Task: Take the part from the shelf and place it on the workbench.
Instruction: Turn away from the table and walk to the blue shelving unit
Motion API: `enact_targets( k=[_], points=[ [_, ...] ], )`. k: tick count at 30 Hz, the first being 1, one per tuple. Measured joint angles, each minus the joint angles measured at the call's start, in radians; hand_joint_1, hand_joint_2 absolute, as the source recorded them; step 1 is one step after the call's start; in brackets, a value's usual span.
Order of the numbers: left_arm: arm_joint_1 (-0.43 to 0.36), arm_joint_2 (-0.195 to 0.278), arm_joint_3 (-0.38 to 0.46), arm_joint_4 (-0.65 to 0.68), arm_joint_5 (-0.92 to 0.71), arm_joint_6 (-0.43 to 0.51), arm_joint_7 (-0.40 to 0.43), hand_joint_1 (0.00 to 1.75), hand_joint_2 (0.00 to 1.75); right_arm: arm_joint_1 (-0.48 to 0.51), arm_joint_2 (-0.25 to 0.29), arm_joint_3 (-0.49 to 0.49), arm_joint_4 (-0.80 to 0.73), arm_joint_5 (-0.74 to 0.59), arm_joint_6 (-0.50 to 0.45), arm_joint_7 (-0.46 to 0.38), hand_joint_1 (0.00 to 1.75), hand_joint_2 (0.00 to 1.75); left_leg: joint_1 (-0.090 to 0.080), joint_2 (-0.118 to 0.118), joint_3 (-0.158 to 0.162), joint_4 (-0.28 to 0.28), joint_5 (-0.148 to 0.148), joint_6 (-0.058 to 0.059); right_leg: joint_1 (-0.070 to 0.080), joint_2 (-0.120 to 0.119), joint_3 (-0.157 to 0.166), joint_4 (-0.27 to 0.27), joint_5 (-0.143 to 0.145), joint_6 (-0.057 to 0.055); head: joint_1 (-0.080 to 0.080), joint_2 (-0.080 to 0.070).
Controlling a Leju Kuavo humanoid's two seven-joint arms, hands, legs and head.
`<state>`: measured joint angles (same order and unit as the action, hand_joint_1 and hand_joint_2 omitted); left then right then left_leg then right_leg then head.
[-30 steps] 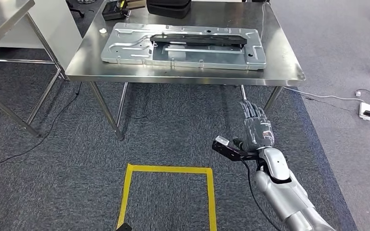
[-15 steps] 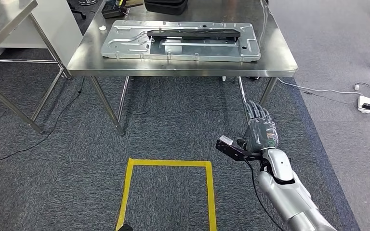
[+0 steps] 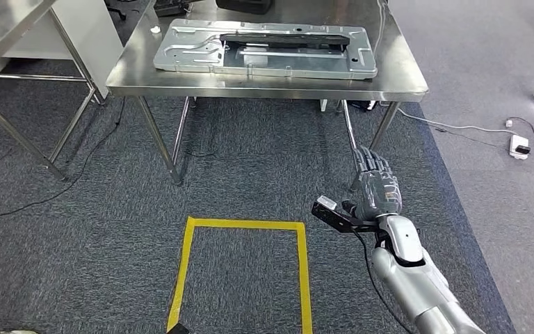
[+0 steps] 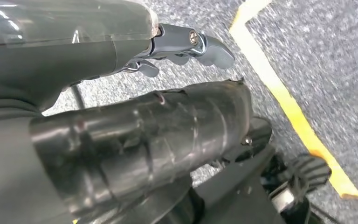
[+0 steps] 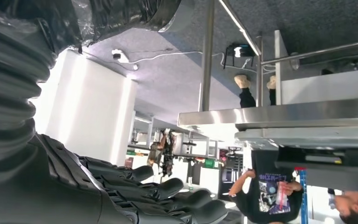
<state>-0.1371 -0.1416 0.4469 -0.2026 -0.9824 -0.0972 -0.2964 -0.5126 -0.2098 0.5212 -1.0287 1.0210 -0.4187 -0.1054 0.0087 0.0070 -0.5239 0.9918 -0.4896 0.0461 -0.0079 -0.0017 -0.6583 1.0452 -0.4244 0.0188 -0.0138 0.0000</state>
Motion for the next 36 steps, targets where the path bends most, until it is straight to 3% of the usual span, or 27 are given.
enact_targets(
  k=[3,4,5,6,8,10,11,13,15,16,18,19,20,21,22,24,26,29,31,34,35,36],
  points=[
    [-0.001,0.000,0.001,0.000,0.001,0.000,-0.001,0.00,0.00,0.003,-0.001,-0.001,0.002,-0.001,-0.002,-0.002,0.00,1.75,0.001,0.003,-0.032,-0.003,0.029,0.014,-0.005,0.002,-0.053,0.166,-0.131,0.012,0.001,0.000],
    [0.000,0.000,0.001,0.000,0.001,0.000,-0.001,0.00,0.00,0.005,-0.002,-0.001,0.003,-0.001,-0.002,-0.003,0.00,1.75,0.001,0.003,-0.044,-0.002,0.037,0.013,-0.005,0.002,-0.065,0.221,-0.155,0.016,0.001,0.000],
    [0.001,0.000,0.001,0.000,0.002,0.000,-0.001,0.00,0.00,0.007,-0.002,-0.002,0.005,-0.001,-0.002,-0.004,0.00,1.75,0.000,0.003,-0.056,0.000,0.044,0.012,-0.006,0.001,-0.063,0.249,-0.157,0.018,0.001,0.000],
    [0.002,0.000,0.001,0.000,0.002,0.000,-0.001,0.00,0.00,0.008,-0.002,-0.002,0.006,-0.001,-0.002,-0.004,0.00,1.75,0.000,0.003,-0.067,0.004,0.051,0.010,-0.007,0.001,-0.043,0.240,-0.139,0.018,0.001,0.000],
    [0.003,0.000,0.002,0.000,0.002,0.000,-0.001,0.00,0.00,0.008,-0.002,-0.005,0.008,-0.001,-0.003,-0.005,0.00,1.75,0.000,0.003,-0.085,0.013,0.060,0.005,-0.007,0.001,0.047,0.122,-0.093,0.014,0.001,0.000],
    [0.003,0.000,0.002,0.000,0.002,0.000,-0.001,0.00,0.00,0.008,-0.002,-0.010,0.007,-0.002,-0.004,-0.005,0.00,1.75,-0.002,0.002,-0.097,0.022,0.068,-0.004,-0.003,0.002,0.130,-0.004,-0.084,0.006,0.001,0.000],
    [0.002,0.000,0.002,0.000,0.002,0.000,-0.001,0.00,0.00,0.007,-0.002,-0.012,0.007,-0.003,-0.004,-0.005,0.00,1.75,-0.003,0.002,-0.100,0.024,0.073,-0.010,0.000,0.002,0.146,-0.033,-0.089,0.001,0.001,0.000],
    [0.003,0.000,0.003,0.000,0.002,0.000,-0.002,0.00,0.00,0.008,-0.002,-0.015,0.008,-0.005,-0.005,-0.006,0.00,1.75,-0.004,0.002,-0.103,0.021,0.083,-0.023,0.002,0.002,0.143,-0.043,-0.082,-0.012,0.001,0.000],
    [0.004,0.001,0.005,0.000,0.003,0.000,-0.002,0.00,0.00,0.008,-0.002,-0.016,0.007,-0.006,-0.005,-0.006,0.00,1.75,-0.003,-0.001,-0.117,0.039,0.063,-0.034,-0.003,0.000,0.132,-0.050,-0.066,-0.030,0.000,0.000],
    [0.004,0.001,0.005,0.000,0.003,0.000,-0.004,0.00,0.00,0.008,-0.002,-0.017,0.007,-0.007,-0.005,-0.006,0.00,1.75,-0.003,-0.003,-0.132,0.074,0.029,-0.038,-0.006,-0.001,0.124,-0.054,-0.057,-0.038,0.000,0.000],
    [0.005,0.001,0.006,0.000,0.004,0.001,-0.010,0.00,0.00,0.011,-0.002,-0.017,0.007,-0.007,-0.006,-0.005,0.00,1.75,0.000,-0.004,-0.175,0.195,-0.058,-0.044,-0.005,-0.003,0.103,-0.054,-0.042,-0.046,-0.001,0.000],
    [0.006,0.001,0.006,0.000,0.004,0.001,-0.014,0.00,0.00,0.014,-0.003,-0.018,0.007,-0.007,-0.006,-0.005,0.00,1.75,0.001,-0.003,-0.193,0.259,-0.086,-0.046,-0.004,-0.003,0.093,-0.053,-0.036,-0.046,-0.001,0.000],
    [0.007,0.001,0.006,0.000,0.004,0.001,-0.016,0.00,0.00,0.017,-0.003,-0.020,0.008,-0.007,-0.006,-0.005,0.00,1.75,0.002,-0.003,-0.200,0.301,-0.094,-0.047,-0.004,-0.003,0.084,-0.052,-0.029,-0.046,-0.001,0.000],
    [0.008,0.001,0.006,0.000,0.004,0.002,-0.017,0.00,0.00,0.020,-0.003,-0.021,0.008,-0.007,-0.006,-0.005,0.00,1.75,0.002,-0.003,-0.188,0.305,-0.082,-0.047,-0.003,-0.002,0.075,-0.050,-0.023,-0.044,-0.001,0.000],
    [0.008,0.001,0.006,0.000,0.004,0.002,-0.018,0.00,0.00,0.023,-0.003,-0.023,0.008,-0.007,-0.006,-0.005,0.00,1.75,0.002,-0.003,-0.159,0.272,-0.059,-0.045,-0.003,-0.001,0.068,-0.048,-0.018,-0.043,-0.001,0.000],
    [0.007,0.001,0.007,0.000,0.005,0.003,-0.018,0.00,0.00,0.029,-0.003,-0.026,0.008,-0.008,-0.008,-0.005,0.00,1.75,0.000,-0.004,-0.054,0.121,-0.019,-0.035,-0.001,0.001,0.059,-0.044,-0.011,-0.036,-0.001,0.000],
    [0.006,0.002,0.007,0.000,0.005,0.005,-0.020,0.00,0.00,0.037,-0.003,-0.030,0.008,-0.011,-0.016,-0.004,0.00,1.75,-0.004,-0.004,0.011,0.014,-0.011,-0.027,0.001,0.000,0.055,-0.041,-0.005,-0.026,-0.001,0.000],
    [0.009,0.002,0.008,0.000,0.005,0.010,-0.023,0.00,0.00,0.059,-0.003,-0.042,0.012,-0.017,-0.036,-0.006,0.00,1.75,-0.003,-0.004,0.012,-0.007,-0.006,-0.017,0.002,-0.001,0.052,-0.041,0.004,-0.009,0.000,0.000],
    [0.010,0.001,0.008,0.000,0.006,0.012,-0.025,0.00,0.00,0.078,-0.003,-0.053,0.019,-0.022,-0.052,-0.011,0.00,1.75,0.002,-0.001,0.007,-0.015,0.007,-0.002,0.002,0.000,0.036,-0.007,-0.024,0.000,0.000,0.000],
    [0.013,0.001,0.012,0.000,0.008,0.015,-0.028,0.00,0.00,0.119,-0.002,-0.076,0.045,-0.031,-0.077,-0.020,0.00,1.75,0.000,-0.001,-0.008,-0.014,0.018,0.011,-0.001,0.002,-0.045,0.179,-0.129,0.009,0.001,0.000],
    [0.017,0.001,0.014,0.000,0.009,0.016,-0.029,0.00,0.00,0.137,-0.002,-0.085,0.057,-0.033,-0.085,-0.024,0.00,1.75,-0.001,-0.001,-0.013,-0.012,0.019,0.011,-0.002,0.001,-0.066,0.232,-0.149,0.012,0.001,0.000],
    [0.020,0.001,0.015,0.000,0.009,0.017,-0.029,0.00,0.00,0.154,-0.001,-0.092,0.069,-0.034,-0.091,-0.027,0.00,1.75,-0.001,-0.002,-0.017,-0.008,0.020,0.011,-0.003,0.001,-0.069,0.248,-0.148,0.012,0.001,0.000]
  ],
)
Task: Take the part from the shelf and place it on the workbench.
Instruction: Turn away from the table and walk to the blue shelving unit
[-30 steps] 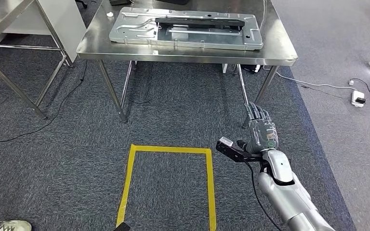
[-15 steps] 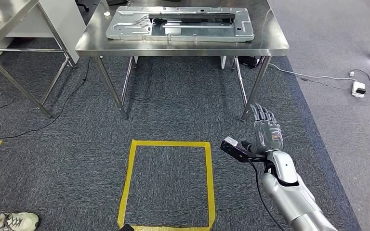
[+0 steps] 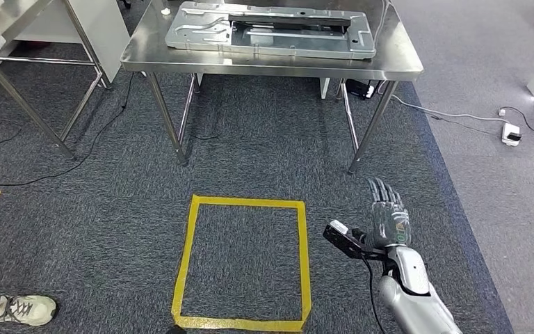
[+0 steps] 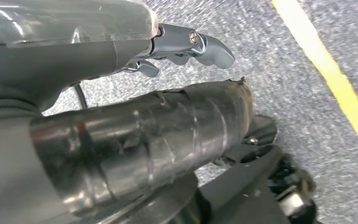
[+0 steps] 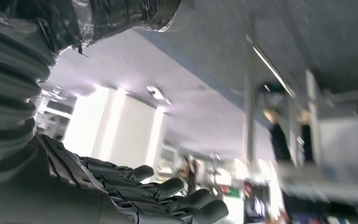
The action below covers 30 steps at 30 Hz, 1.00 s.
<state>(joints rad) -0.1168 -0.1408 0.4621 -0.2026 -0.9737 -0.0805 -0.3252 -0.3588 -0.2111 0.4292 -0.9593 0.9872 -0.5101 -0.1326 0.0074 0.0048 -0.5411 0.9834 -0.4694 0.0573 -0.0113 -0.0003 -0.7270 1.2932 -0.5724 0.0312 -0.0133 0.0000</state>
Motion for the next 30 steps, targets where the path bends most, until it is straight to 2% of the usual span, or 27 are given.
enact_targets(
  k=[1,3,4,5,8,10,11,13,14,15,16,17,19,20,21,23,25,27,29,30],
  points=[
    [0.003,0.000,0.001,0.000,0.000,0.001,0.000,0.00,0.00,0.016,0.001,-0.008,0.013,-0.001,-0.008,-0.004,0.00,1.75,0.000,-0.001,-0.003,0.004,0.000,-0.001,-0.001,0.000,0.019,-0.027,0.020,-0.001,0.000,0.000],
    [0.005,-0.001,0.002,0.000,0.000,0.002,-0.001,0.00,0.00,0.042,0.006,-0.023,0.037,-0.004,-0.025,-0.013,0.00,1.75,-0.001,-0.001,-0.005,0.011,-0.003,-0.005,-0.001,-0.001,0.097,-0.166,0.078,-0.007,0.000,0.000],
    [0.005,-0.001,0.002,0.000,0.000,0.002,-0.001,0.00,0.00,0.052,0.010,-0.030,0.051,-0.006,-0.033,-0.018,0.00,1.75,-0.002,-0.001,-0.006,0.014,-0.005,-0.009,0.001,-0.001,0.131,-0.230,0.098,-0.011,0.000,0.000],
    [0.005,-0.002,0.003,0.000,0.001,0.003,-0.002,0.00,0.00,0.061,0.014,-0.037,0.066,-0.008,-0.040,-0.022,0.00,1.75,-0.004,0.000,-0.008,0.016,-0.006,-0.013,0.003,-0.001,0.151,-0.270,0.107,-0.015,0.000,0.000],
    [0.005,-0.003,0.005,0.000,0.004,0.004,-0.003,0.00,0.00,0.087,0.028,-0.055,0.115,-0.013,-0.053,-0.032,0.00,1.75,-0.006,0.000,-0.010,0.016,-0.005,-0.027,0.007,0.000,0.153,-0.284,0.109,-0.026,0.000,0.000],
    [0.006,-0.004,0.005,0.000,0.005,0.005,-0.004,0.00,0.00,0.097,0.040,-0.063,0.143,-0.013,-0.058,-0.037,0.00,1.75,-0.005,-0.001,-0.022,0.038,-0.023,-0.038,0.001,0.000,0.153,-0.291,0.116,-0.038,-0.001,0.000],
    [0.005,-0.004,0.005,0.000,0.005,0.006,-0.004,0.00,0.00,0.098,0.047,-0.066,0.157,-0.013,-0.060,-0.039,0.00,1.75,-0.004,-0.002,-0.039,0.075,-0.048,-0.043,-0.002,-0.001,0.152,-0.294,0.119,-0.044,-0.001,0.000],
    [0.006,-0.005,0.006,0.000,0.006,0.007,-0.004,0.00,0.00,0.103,0.062,-0.074,0.197,-0.015,-0.068,-0.048,0.00,1.75,-0.001,-0.002,-0.098,0.203,-0.117,-0.050,-0.003,-0.003,0.149,-0.296,0.121,-0.051,-0.001,0.000],
    [0.007,-0.005,0.007,0.000,0.006,0.007,-0.003,0.00,0.00,0.108,0.069,-0.079,0.219,-0.015,-0.071,-0.053,0.00,1.75,0.000,-0.002,-0.127,0.265,-0.142,-0.052,-0.002,-0.004,0.148,-0.295,0.122,-0.052,-0.001,0.000],
    [0.008,-0.005,0.007,0.000,0.006,0.007,-0.002,0.00,0.00,0.113,0.077,-0.083,0.243,-0.016,-0.073,-0.058,0.00,1.75,0.002,-0.002,-0.143,0.301,-0.150,-0.053,-0.001,-0.004,0.147,-0.294,0.122,-0.053,-0.001,0.000],
    [0.009,-0.005,0.008,0.000,0.006,0.007,-0.002,0.00,0.00,0.118,0.084,-0.088,0.268,-0.016,-0.074,-0.062,0.00,1.31,0.003,-0.002,-0.140,0.300,-0.138,-0.054,-0.001,-0.004,0.146,-0.293,0.122,-0.053,-0.001,0.000],
    [0.010,-0.005,0.009,0.000,0.007,0.007,-0.002,0.00,0.00,0.122,0.092,-0.094,0.295,-0.016,-0.075,-0.064,0.00,0.87,0.004,-0.002,-0.117,0.257,-0.109,-0.053,-0.001,-0.003,0.146,-0.291,0.121,-0.052,-0.001,0.000],
    [0.009,-0.005,0.010,0.000,0.008,0.008,-0.003,0.00,0.00,0.130,0.112,-0.109,0.359,-0.018,-0.078,-0.066,0.00,0.00,0.003,-0.002,-0.043,0.115,-0.046,-0.048,0.000,-0.001,0.146,-0.286,0.119,-0.048,-0.001,0.000],
    [0.007,-0.005,0.011,0.000,0.009,0.009,-0.004,0.00,0.00,0.135,0.121,-0.116,0.389,-0.019,-0.081,-0.065,0.00,0.00,0.002,-0.003,-0.015,0.059,-0.028,-0.045,0.001,0.000,0.145,-0.283,0.119,-0.043,-0.001,0.000],
    [0.007,-0.005,0.012,0.000,0.009,0.009,-0.004,0.00,0.00,0.140,0.128,-0.122,0.416,-0.021,-0.085,-0.061,0.00,0.00,0.000,-0.004,-0.001,0.029,-0.022,-0.042,0.003,0.000,0.144,-0.281,0.119,-0.038,-0.001,0.000],
    [0.008,-0.005,0.016,0.000,0.010,0.010,-0.005,0.00,0.00,0.149,0.138,-0.133,0.465,-0.023,-0.091,-0.041,0.00,0.00,-0.002,-0.005,0.000,0.021,-0.020,-0.035,0.004,0.000,0.142,-0.282,0.122,-0.027,-0.001,0.000],
    [0.009,-0.006,0.019,0.000,0.010,0.011,-0.005,0.00,0.00,0.161,0.149,-0.146,0.521,-0.023,-0.084,0.002,0.00,0.00,0.000,-0.004,0.001,0.014,-0.012,-0.021,0.001,0.000,0.139,-0.271,0.110,-0.016,-0.001,0.000],
    [0.009,-0.008,0.022,0.000,0.011,0.013,-0.006,0.00,0.00,0.181,0.156,-0.157,0.579,-0.012,-0.055,0.066,0.00,0.00,0.003,-0.004,-0.001,0.008,-0.004,-0.009,-0.002,0.001,0.107,-0.194,0.055,-0.007,0.000,0.000],
    [0.012,-0.008,0.027,0.000,0.012,0.015,-0.007,0.00,0.00,0.209,0.161,-0.159,0.627,0.003,-0.021,0.124,0.00,0.00,0.001,-0.005,-0.005,0.009,-0.003,-0.005,-0.002,0.001,0.049,-0.066,-0.012,-0.002,0.000,0.000],
    [0.015,-0.008,0.029,0.000,0.013,0.016,-0.007,0.00,0.00,0.225,0.164,-0.159,0.646,0.008,-0.010,0.145,0.00,0.00,0.000,-0.005,-0.007,0.009,-0.003,-0.005,-0.002,0.001,0.029,-0.021,-0.027,-0.001,0.000,0.000]
  ],
)
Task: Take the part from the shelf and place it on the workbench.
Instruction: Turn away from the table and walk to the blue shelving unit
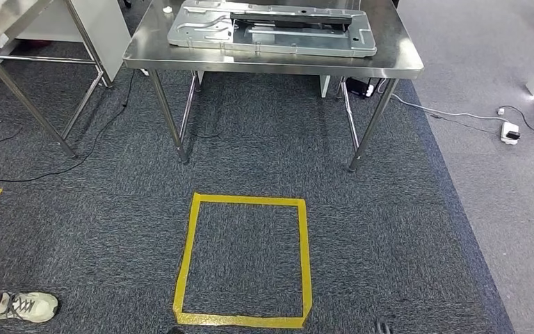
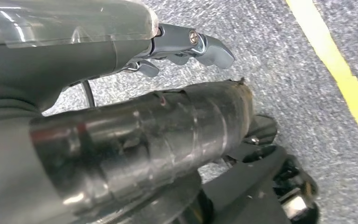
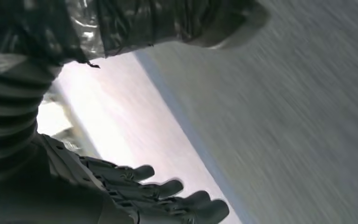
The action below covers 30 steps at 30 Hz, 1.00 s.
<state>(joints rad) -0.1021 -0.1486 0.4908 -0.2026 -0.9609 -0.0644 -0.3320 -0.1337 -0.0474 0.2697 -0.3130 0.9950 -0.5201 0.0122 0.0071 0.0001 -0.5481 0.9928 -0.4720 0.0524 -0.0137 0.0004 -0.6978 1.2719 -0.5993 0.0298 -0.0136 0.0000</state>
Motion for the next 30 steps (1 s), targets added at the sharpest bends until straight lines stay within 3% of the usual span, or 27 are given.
enact_targets(
  k=[1,2,4,6,8,10,12,14,15,16,17,19,21,25,27,30],
  points=[
    [0.002,0.000,0.002,0.000,0.002,0.001,0.000,0.00,0.00,0.016,0.003,0.000,0.017,0.003,0.008,0.016,0.00,0.00,-0.001,0.000,-0.001,0.001,0.000,0.000,0.000,0.000,-0.003,0.011,0.004,0.000,0.000,0.000],
    [0.004,0.000,0.003,0.000,0.003,0.002,0.000,0.00,0.00,0.030,0.005,-0.001,0.031,0.006,0.014,0.029,0.00,0.00,-0.002,0.000,-0.001,0.002,-0.001,0.000,0.000,0.000,0.013,-0.017,0.027,-0.002,0.000,0.000],
    [0.004,0.000,0.006,0.000,0.006,0.004,0.000,0.00,0.00,0.048,0.010,-0.004,0.055,0.011,0.026,0.051,0.00,0.00,-0.004,0.002,0.000,0.003,-0.002,-0.002,0.002,-0.001,0.085,-0.151,0.087,-0.012,0.000,0.000],
    [0.004,0.000,0.007,0.000,0.007,0.005,0.000,0.00,0.00,0.059,0.013,-0.006,0.072,0.013,0.039,0.067,0.00,0.00,-0.008,0.003,0.000,0.005,-0.005,-0.008,0.007,-0.001,0.135,-0.250,0.117,-0.022,0.000,0.000],
    [0.004,0.000,0.009,0.000,0.007,0.006,0.000,0.00,0.00,0.069,0.017,-0.010,0.086,0.012,0.049,0.079,0.00,0.00,-0.010,0.004,0.000,0.005,-0.005,-0.019,0.012,0.000,0.141,-0.266,0.120,-0.029,0.000,0.000],
    [0.005,0.000,0.012,0.000,0.007,0.006,0.000,0.00,0.00,0.078,0.024,-0.013,0.096,0.012,0.057,0.087,0.00,0.00,-0.008,0.004,-0.003,0.013,-0.014,-0.030,0.007,-0.002,0.144,-0.274,0.126,-0.039,0.000,0.000],
    [0.005,0.000,0.015,0.000,0.008,0.006,0.001,0.00,0.00,0.084,0.029,-0.014,0.103,0.012,0.066,0.092,0.00,0.00,-0.005,0.003,-0.032,0.082,-0.063,-0.039,0.001,-0.003,0.144,-0.282,0.133,-0.051,-0.001,0.000],
    [0.006,0.000,0.018,0.000,0.008,0.006,0.001,0.00,0.00,0.086,0.030,-0.017,0.109,0.007,0.081,0.096,0.00,0.00,-0.001,0.002,-0.089,0.212,-0.131,-0.047,0.002,-0.004,0.140,-0.281,0.134,-0.057,-0.002,0.000],
    [0.007,0.000,0.019,0.000,0.008,0.007,0.001,0.00,0.00,0.087,0.031,-0.020,0.112,0.002,0.091,0.098,0.00,0.00,0.001,0.002,-0.112,0.264,-0.151,-0.050,0.002,-0.003,0.139,-0.279,0.134,-0.057,-0.002,0.000],
    [0.008,0.000,0.021,0.000,0.008,0.007,0.001,0.00,0.00,0.088,0.033,-0.023,0.115,-0.005,0.100,0.101,0.00,0.00,0.003,0.002,-0.119,0.285,-0.150,-0.052,0.002,-0.003,0.137,-0.277,0.134,-0.056,-0.002,0.000],
    [0.009,0.001,0.022,0.000,0.009,0.007,0.001,0.00,0.00,0.090,0.035,-0.027,0.117,-0.016,0.107,0.102,0.00,0.00,0.004,0.002,-0.108,0.267,-0.131,-0.054,0.002,-0.002,0.137,-0.275,0.133,-0.056,-0.002,0.000],
    [0.009,0.002,0.024,0.000,0.011,0.010,0.001,0.00,0.00,0.092,0.040,-0.041,0.119,-0.045,0.115,0.100,0.00,0.00,0.006,0.002,-0.040,0.138,-0.068,-0.051,0.002,-0.001,0.137,-0.270,0.131,-0.052,-0.002,0.000],
    [0.009,0.003,0.027,0.000,0.014,0.014,0.000,0.00,0.00,0.093,0.045,-0.062,0.121,-0.084,0.126,0.096,0.00,0.00,0.004,0.002,0.012,0.031,-0.034,-0.044,0.005,0.000,0.136,-0.263,0.128,-0.043,-0.002,0.000],
    [0.014,0.004,0.031,0.000,0.017,0.019,0.005,0.00,0.00,0.094,0.051,-0.104,0.124,-0.141,0.165,0.098,0.00,0.00,0.002,0.002,0.022,0.004,-0.025,-0.023,0.005,0.000,0.134,-0.257,0.123,-0.018,-0.001,0.000],
    [0.016,0.004,0.032,0.000,0.017,0.019,0.007,0.00,0.00,0.096,0.054,-0.121,0.125,-0.150,0.178,0.096,0.00,0.00,0.005,0.004,0.023,-0.003,-0.016,-0.009,0.002,0.000,0.110,-0.200,0.079,-0.009,-0.001,0.000],
    [0.021,0.004,0.035,0.000,0.015,0.022,0.019,0.00,0.00,0.100,0.060,-0.149,0.125,-0.181,0.202,0.078,0.00,0.00,0.003,0.008,0.017,-0.003,-0.014,-0.005,0.001,0.000,0.030,-0.016,-0.016,-0.002,-0.001,0.000]
  ],
)
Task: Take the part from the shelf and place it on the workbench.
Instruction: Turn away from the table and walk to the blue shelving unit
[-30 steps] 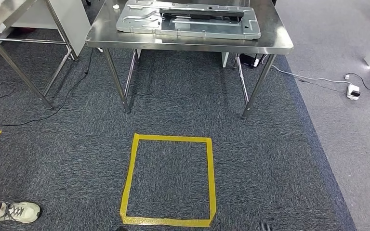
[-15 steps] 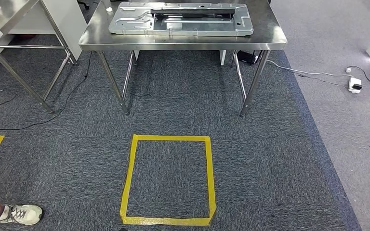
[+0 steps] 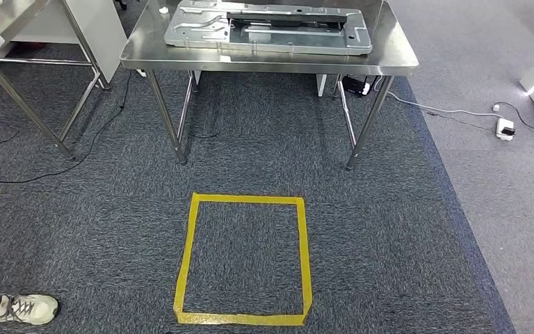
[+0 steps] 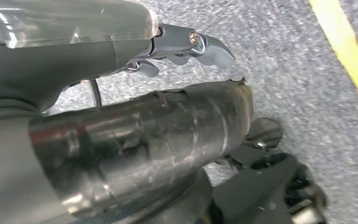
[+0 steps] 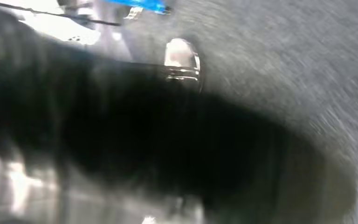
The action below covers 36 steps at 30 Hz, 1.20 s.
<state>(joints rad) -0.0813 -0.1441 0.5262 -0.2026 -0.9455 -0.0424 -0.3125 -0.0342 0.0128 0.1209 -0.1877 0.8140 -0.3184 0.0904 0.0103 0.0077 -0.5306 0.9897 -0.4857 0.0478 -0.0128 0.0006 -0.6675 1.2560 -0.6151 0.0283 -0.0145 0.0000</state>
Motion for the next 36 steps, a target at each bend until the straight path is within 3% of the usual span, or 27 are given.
enact_targets(
  k=[1,2,4,6,8,11,13,15,16,17,18,20,22,25,27,30,31,32,34,36],
  points=[
    [0.003,0.000,0.001,0.000,-0.001,0.001,0.005,0.00,0.00,0.001,0.003,-0.013,0.000,-0.015,0.005,-0.006,0.00,0.00,-0.001,0.001,0.000,0.001,0.000,0.000,0.000,0.000,-0.012,0.031,-0.005,0.001,0.000,0.000],
    [0.005,0.000,0.002,0.000,-0.002,0.002,0.010,0.00,0.00,0.002,0.007,-0.027,0.000,-0.030,0.007,-0.012,0.00,0.00,-0.001,0.001,0.000,0.002,0.000,0.000,0.000,0.000,-0.005,0.021,0.012,-0.001,0.000,0.000],
    [0.007,0.000,0.004,0.000,-0.006,0.002,0.015,0.00,0.00,0.003,0.014,-0.057,0.000,-0.064,0.009,-0.027,0.00,0.00,-0.001,-0.001,0.002,0.004,-0.002,-0.003,0.000,0.000,0.056,-0.098,0.081,-0.007,0.000,0.000],
    [0.008,0.000,0.004,0.000,-0.011,0.002,0.018,0.00,0.00,0.003,0.020,-0.086,0.000,-0.092,0.014,-0.046,0.00,0.00,-0.005,-0.003,0.002,0.007,-0.006,-0.010,0.004,0.000,0.113,-0.216,0.122,-0.016,0.000,0.000],
    [0.008,-0.001,0.004,0.000,-0.017,0.002,0.019,0.00,0.00,0.002,0.026,-0.110,0.000,-0.109,0.020,-0.063,0.00,0.00,-0.007,-0.002,0.001,0.007,-0.007,-0.020,0.010,0.000,0.124,-0.246,0.123,-0.023,0.000,0.000],
    [0.008,0.000,0.004,0.000,-0.024,0.002,0.019,0.00,0.00,0.002,0.033,-0.131,0.000,-0.118,0.023,-0.080,0.00,0.00,-0.006,-0.003,-0.003,0.024,-0.022,-0.036,0.004,0.000,0.126,-0.257,0.131,-0.041,-0.001,0.000],
    [0.008,0.002,0.004,0.000,-0.029,0.002,0.017,0.00,0.00,0.002,0.036,-0.142,0.000,-0.120,0.022,-0.087,0.00,0.00,-0.003,-0.004,-0.044,0.114,-0.079,-0.044,0.000,-0.003,0.127,-0.263,0.135,-0.052,-0.001,0.000],
    [0.010,0.002,0.004,0.000,-0.032,0.001,0.015,0.00,0.00,0.002,0.036,-0.151,0.000,-0.121,0.021,-0.095,0.00,0.00,-0.001,-0.004,-0.108,0.250,-0.141,-0.050,0.002,-0.002,0.124,-0.262,0.136,-0.055,-0.001,0.000],
    [0.011,0.002,0.004,0.000,-0.033,0.001,0.014,0.00,0.00,0.002,0.037,-0.156,0.000,-0.121,0.020,-0.099,0.00,0.00,0.000,-0.004,-0.127,0.291,-0.151,-0.052,0.003,0.000,0.123,-0.261,0.136,-0.055,-0.001,0.000],
    [0.012,0.002,0.004,0.000,-0.034,0.001,0.013,0.00,0.00,0.002,0.037,-0.160,0.000,-0.122,0.020,-0.102,0.00,0.00,0.000,-0.004,-0.127,0.293,-0.139,-0.052,0.003,0.003,0.124,-0.260,0.135,-0.055,-0.001,0.000],
    [0.012,0.002,0.004,0.000,-0.034,0.001,0.012,0.00,0.00,0.002,0.038,-0.163,0.000,-0.122,0.020,-0.104,0.00,0.00,0.000,-0.005,-0.107,0.254,-0.109,-0.050,0.003,0.007,0.124,-0.259,0.135,-0.054,-0.001,0.000],
    [0.013,0.004,0.004,0.000,-0.034,0.001,0.009,0.00,0.00,0.000,0.041,-0.169,0.000,-0.122,0.020,-0.110,0.00,0.00,0.000,-0.023,-0.038,0.113,-0.041,-0.043,0.005,0.018,0.124,-0.255,0.133,-0.051,-0.001,0.000],
    [0.014,0.006,0.004,0.000,-0.035,0.001,0.007,0.00,0.00,-0.002,0.044,-0.173,0.000,-0.122,0.020,-0.112,0.00,0.00,-0.001,-0.040,0.004,0.022,-0.015,-0.036,0.007,0.029,0.120,-0.249,0.133,-0.042,0.000,0.000],
    [0.014,0.005,0.004,0.000,-0.036,0.002,0.004,0.00,0.00,-0.002,0.045,-0.176,0.000,-0.121,0.020,-0.113,0.00,0.00,0.000,-0.029,0.008,0.007,-0.012,-0.024,0.007,0.044,0.114,-0.248,0.136,-0.026,-0.001,0.000],
    [0.014,0.005,0.004,0.000,-0.036,0.002,0.003,0.00,0.00,0.000,0.045,-0.180,0.000,-0.121,0.020,-0.113,0.00,0.00,0.005,-0.015,0.010,-0.002,-0.005,-0.010,0.007,0.035,0.098,-0.212,0.110,-0.016,0.000,0.000],
    [0.016,0.005,0.004,0.000,-0.036,0.002,0.002,0.00,0.00,0.000,0.045,-0.183,0.001,-0.120,0.021,-0.113,0.00,0.00,0.005,0.011,0.007,-0.004,-0.002,-0.001,0.003,0.012,0.010,-0.031,0.015,-0.003,0.002,0.000],
    [0.017,0.005,0.004,0.000,-0.036,0.002,0.001,0.00,0.00,0.000,0.045,-0.185,0.001,-0.120,0.022,-0.113,0.00,0.00,0.004,0.021,0.006,-0.003,-0.003,-0.001,0.001,0.010,-0.014,0.019,0.001,0.000,0.002,0.000],
    [0.018,0.005,0.004,0.000,-0.035,0.002,0.001,0.00,0.00,0.001,0.046,-0.186,0.001,-0.119,0.022,-0.113,0.00,0.00,0.003,0.030,0.006,-0.002,-0.004,-0.001,0.000,0.007,-0.021,0.034,0.007,0.001,0.002,0.000],
    [0.018,0.004,0.004,0.000,-0.036,0.002,0.000,0.00,0.00,0.002,0.047,-0.189,0.001,-0.118,0.021,-0.113,0.00,0.00,0.002,0.046,0.010,-0.001,-0.008,-0.003,-0.001,-0.007,0.024,-0.052,0.068,-0.001,0.002,0.000],
    [0.019,0.004,0.004,0.000,-0.036,0.002,-0.002,0.00,0.00,0.001,0.047,-0.190,0.002,-0.116,0.020,-0.113,0.00,0.00,-0.001,0.060,0.016,0.001,-0.014,-0.009,0.007,-0.048,0.094,-0.189,0.120,-0.012,0.002,0.000]
  ],
)
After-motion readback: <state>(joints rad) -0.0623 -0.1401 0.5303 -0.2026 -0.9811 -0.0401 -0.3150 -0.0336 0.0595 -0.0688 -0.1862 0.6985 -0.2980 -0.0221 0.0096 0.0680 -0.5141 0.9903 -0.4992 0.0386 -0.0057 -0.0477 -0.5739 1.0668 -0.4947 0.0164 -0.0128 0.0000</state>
